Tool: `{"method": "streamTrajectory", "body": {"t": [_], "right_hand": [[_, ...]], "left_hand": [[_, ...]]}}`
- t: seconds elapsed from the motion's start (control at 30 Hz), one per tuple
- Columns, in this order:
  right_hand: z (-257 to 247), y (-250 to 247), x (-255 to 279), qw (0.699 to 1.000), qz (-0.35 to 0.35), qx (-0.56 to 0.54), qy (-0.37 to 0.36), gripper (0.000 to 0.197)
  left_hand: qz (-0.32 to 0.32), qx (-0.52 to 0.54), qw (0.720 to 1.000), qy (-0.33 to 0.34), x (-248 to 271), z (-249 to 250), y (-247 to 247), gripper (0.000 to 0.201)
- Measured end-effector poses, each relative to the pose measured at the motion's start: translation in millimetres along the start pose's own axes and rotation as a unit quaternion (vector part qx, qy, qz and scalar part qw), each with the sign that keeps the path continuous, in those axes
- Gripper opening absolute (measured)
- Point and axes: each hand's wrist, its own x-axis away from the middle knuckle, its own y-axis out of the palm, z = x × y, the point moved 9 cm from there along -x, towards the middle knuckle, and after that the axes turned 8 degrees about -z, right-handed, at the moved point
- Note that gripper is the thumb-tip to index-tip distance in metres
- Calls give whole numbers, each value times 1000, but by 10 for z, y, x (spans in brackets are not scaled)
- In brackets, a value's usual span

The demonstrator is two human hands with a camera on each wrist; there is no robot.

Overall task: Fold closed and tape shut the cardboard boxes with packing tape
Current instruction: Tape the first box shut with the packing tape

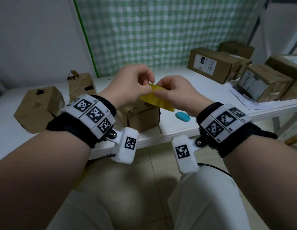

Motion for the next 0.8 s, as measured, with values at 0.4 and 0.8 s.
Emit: {"method": "streamTrajectory", "body": {"t": [0.4, 0.8], "right_hand": [[-16, -92, -26, 997, 55, 55, 20, 14], [-69, -88, -33, 992, 61, 106, 25, 19]], "left_hand": [[13, -262, 964, -39, -27, 73, 102, 17], [31, -438, 897, -42, 2, 294, 159, 28]]}}
